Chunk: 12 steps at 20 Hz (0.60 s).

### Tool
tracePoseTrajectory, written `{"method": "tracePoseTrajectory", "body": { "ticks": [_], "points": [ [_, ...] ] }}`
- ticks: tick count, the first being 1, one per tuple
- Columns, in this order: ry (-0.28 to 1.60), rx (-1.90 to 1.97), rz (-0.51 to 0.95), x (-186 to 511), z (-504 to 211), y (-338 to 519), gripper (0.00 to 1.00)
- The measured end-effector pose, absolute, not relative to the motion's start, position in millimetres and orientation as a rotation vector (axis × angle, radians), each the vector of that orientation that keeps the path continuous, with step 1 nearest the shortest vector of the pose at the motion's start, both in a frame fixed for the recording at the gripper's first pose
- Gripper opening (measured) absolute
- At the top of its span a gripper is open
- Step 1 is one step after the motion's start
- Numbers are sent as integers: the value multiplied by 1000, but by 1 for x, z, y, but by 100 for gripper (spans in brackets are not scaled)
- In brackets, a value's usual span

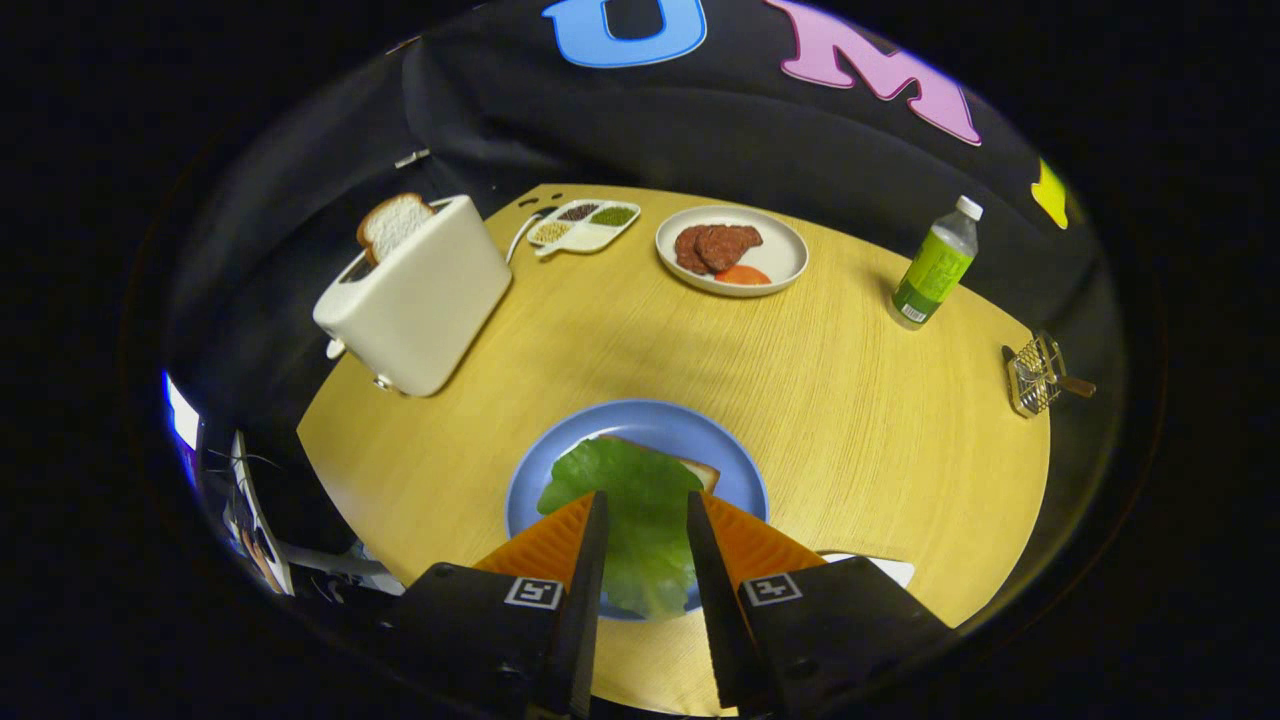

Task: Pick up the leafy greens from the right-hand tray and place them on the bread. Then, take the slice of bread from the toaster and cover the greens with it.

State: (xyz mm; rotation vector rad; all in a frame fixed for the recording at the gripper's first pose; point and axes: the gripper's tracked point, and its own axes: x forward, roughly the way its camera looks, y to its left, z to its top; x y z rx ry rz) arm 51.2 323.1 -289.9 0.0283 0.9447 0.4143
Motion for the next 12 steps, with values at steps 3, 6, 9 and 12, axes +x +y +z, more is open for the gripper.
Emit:
{"method": "tracePoseTrajectory", "body": {
  "ticks": [3,6,9,12],
  "points": [
    [841,46,421,65,-241,336,58],
    [763,85,487,80,-186,368,64],
    [683,99,560,98,-137,410,75],
    [633,179,618,113,-99,458,77]
  ]
}}
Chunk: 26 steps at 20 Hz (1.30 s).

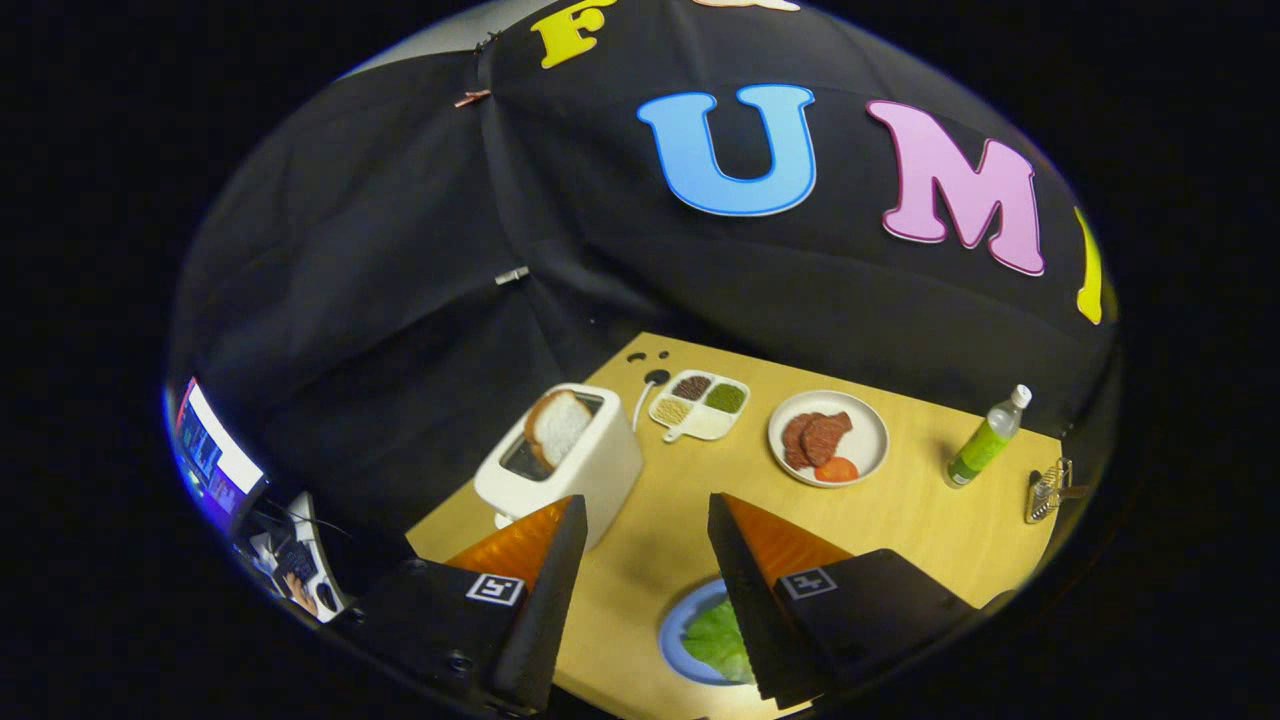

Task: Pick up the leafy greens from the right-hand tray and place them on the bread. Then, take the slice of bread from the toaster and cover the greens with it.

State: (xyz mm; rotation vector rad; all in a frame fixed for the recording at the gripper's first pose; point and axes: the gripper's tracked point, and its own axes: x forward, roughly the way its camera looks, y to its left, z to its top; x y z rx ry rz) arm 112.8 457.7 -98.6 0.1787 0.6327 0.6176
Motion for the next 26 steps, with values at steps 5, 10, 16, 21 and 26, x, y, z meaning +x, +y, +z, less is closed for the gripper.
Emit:
{"method": "tracePoseTrajectory", "body": {
  "ticks": [5,10,16,21,26],
  "points": [
    [576,301,580,140,-92,492,77],
    [376,26,431,163,-88,440,78],
    [366,-23,593,125,-79,463,77],
    [323,16,748,107,-77,520,75],
    [318,-48,706,113,-95,516,74]
  ]
}}
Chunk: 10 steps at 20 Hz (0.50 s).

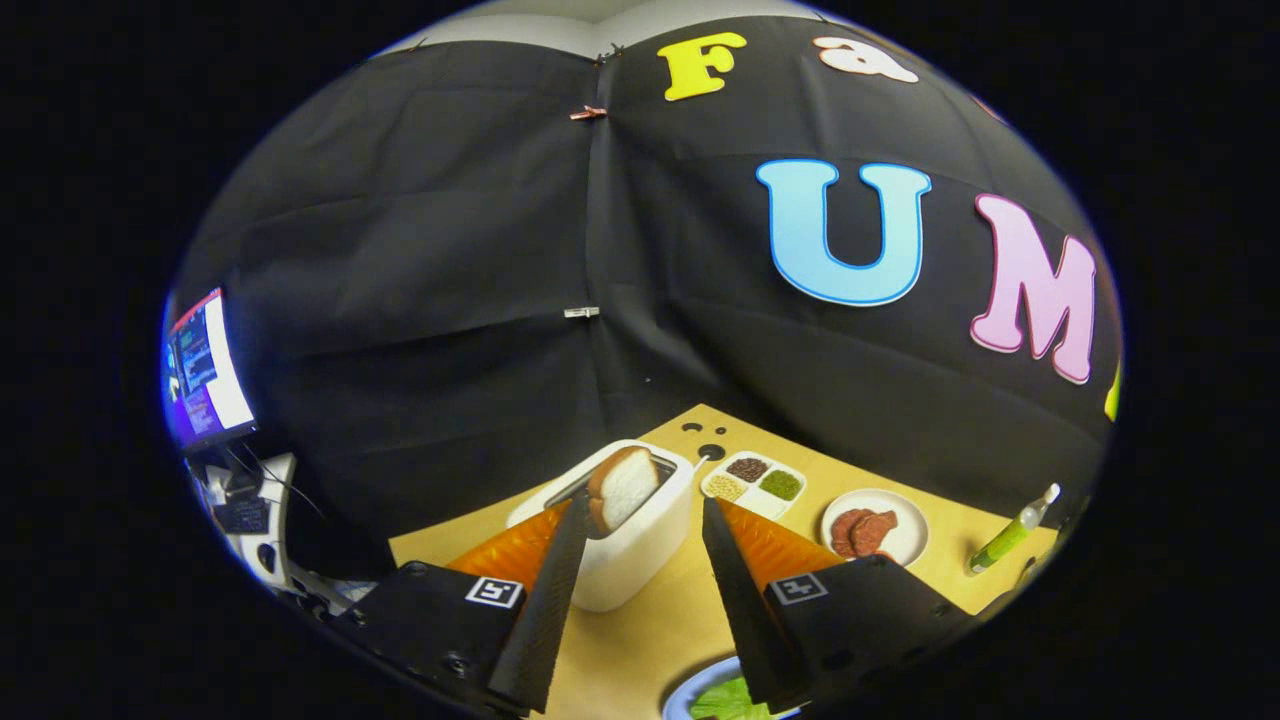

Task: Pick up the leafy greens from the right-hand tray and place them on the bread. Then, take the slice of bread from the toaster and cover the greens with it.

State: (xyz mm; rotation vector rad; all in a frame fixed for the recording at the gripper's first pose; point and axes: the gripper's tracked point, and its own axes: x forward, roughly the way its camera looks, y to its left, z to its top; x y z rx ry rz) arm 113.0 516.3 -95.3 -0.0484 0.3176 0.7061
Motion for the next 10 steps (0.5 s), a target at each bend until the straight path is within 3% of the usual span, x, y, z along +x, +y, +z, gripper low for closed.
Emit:
{"method": "tracePoseTrajectory", "body": {
  "ticks": [3,10],
  "points": [
    [238,-207,608,112,-84,465,74],
    [263,-367,326,71,-74,285,78]
  ]
}}
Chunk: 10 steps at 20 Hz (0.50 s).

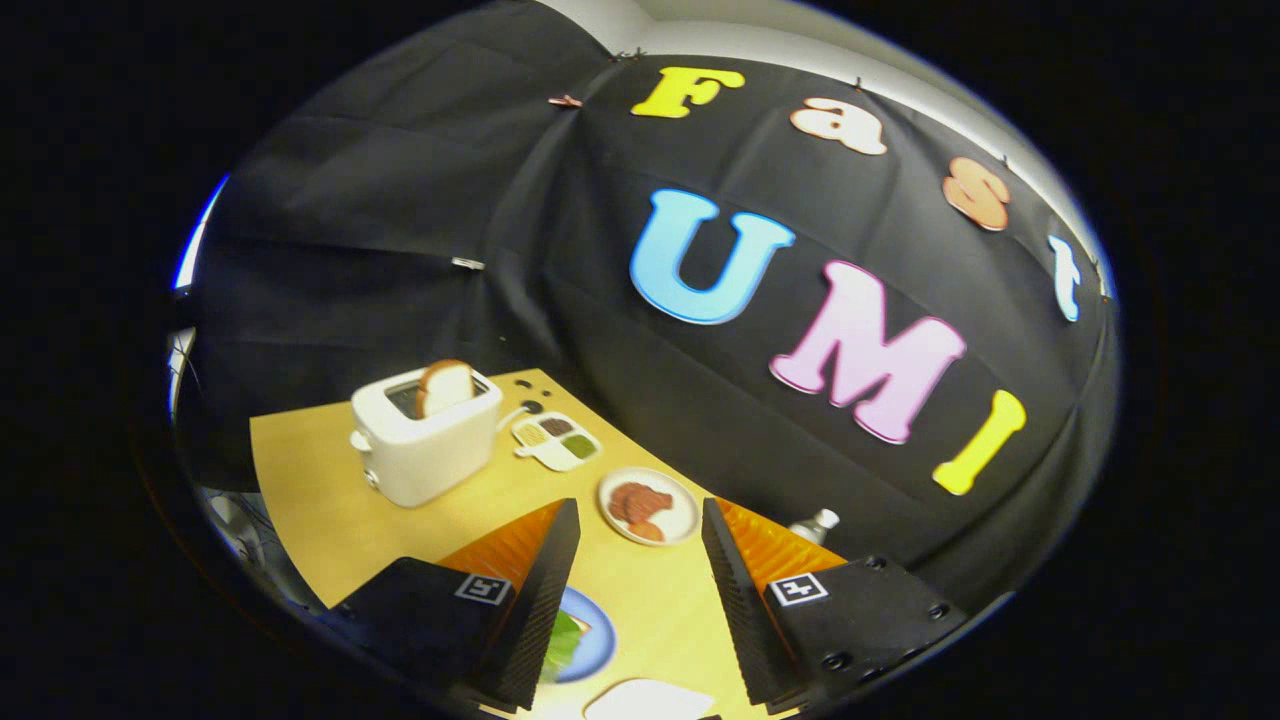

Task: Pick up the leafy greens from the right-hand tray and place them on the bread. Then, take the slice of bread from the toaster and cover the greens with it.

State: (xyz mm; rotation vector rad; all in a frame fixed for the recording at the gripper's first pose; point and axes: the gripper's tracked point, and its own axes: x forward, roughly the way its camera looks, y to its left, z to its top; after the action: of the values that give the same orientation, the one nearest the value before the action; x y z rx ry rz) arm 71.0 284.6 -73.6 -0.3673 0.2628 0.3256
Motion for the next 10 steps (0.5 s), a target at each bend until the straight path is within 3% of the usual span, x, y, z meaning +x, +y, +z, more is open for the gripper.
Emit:
{"method": "tracePoseTrajectory", "body": {
  "ticks": [10],
  "points": [
    [261,-416,171,7,-44,219,78]
  ]
}}
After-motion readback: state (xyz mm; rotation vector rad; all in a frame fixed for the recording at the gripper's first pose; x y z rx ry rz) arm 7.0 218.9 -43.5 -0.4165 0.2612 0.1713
